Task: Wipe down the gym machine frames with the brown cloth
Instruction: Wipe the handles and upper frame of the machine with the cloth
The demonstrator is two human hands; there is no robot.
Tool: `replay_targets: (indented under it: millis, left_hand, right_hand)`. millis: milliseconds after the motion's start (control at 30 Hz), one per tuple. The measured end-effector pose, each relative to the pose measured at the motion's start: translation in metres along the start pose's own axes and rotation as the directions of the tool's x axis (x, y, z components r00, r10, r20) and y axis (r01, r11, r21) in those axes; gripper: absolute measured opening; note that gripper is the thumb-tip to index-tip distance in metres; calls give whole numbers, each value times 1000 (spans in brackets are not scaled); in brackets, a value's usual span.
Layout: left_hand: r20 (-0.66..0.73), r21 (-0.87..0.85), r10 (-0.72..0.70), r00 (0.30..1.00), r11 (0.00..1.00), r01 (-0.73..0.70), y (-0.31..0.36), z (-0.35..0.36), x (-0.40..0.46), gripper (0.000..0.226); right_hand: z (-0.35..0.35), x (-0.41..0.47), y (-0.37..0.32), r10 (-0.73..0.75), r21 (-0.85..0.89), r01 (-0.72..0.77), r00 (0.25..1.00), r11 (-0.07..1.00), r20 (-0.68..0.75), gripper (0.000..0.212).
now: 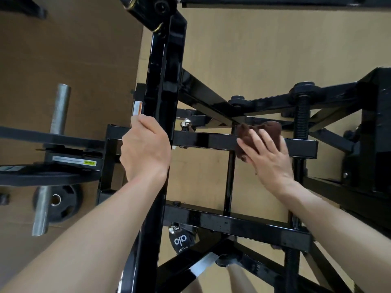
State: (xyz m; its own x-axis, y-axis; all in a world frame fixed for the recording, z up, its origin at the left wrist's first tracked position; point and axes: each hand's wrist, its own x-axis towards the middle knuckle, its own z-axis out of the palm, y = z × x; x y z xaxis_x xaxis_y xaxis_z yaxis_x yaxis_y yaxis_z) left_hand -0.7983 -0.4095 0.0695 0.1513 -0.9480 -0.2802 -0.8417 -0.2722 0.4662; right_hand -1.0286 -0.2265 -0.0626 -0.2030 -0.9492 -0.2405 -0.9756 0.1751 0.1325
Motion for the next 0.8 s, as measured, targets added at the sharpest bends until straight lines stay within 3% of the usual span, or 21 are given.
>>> replay_targets:
  millis: [100, 233, 333, 433, 567, 700, 800]
  left_hand:
    - [2, 3, -4, 1000, 1000, 4, -1, 1, 1, 40]
    - [-5, 17, 3, 1000, 1000, -3, -1, 2, 1, 41]
    - [-30, 46, 14, 999, 999, -12, -5, 4, 4, 42]
    - [-39, 24, 26, 999, 999, -25, -6, 7, 5, 45]
    - [-8, 13, 34, 999, 999, -34, -4, 2, 3, 43]
    - [7, 0, 27, 1000, 1000, -27, -3, 0, 2, 39]
    - [18, 1, 14, 1000, 1000, -14, -1, -1, 2, 39]
  right_hand:
    - [-5, 11, -26, 43, -21, -43, 998, 999, 39, 69]
    - [-5, 54, -96, -129, 8, 129, 990, 992, 58, 95]
    - [-13, 96, -158, -290, 48, 289, 956, 956, 29, 78]
    - [-14, 115, -182, -338, 57, 337, 941, 940, 20, 59]
    - [-1, 74, -116, -398, -77, 400, 917, 913, 41, 84]
    - [6, -26, 25, -165, -151, 164, 986, 975, 9, 106]
    - [-2, -60, 56, 29, -96, -26, 999, 995, 32, 109]
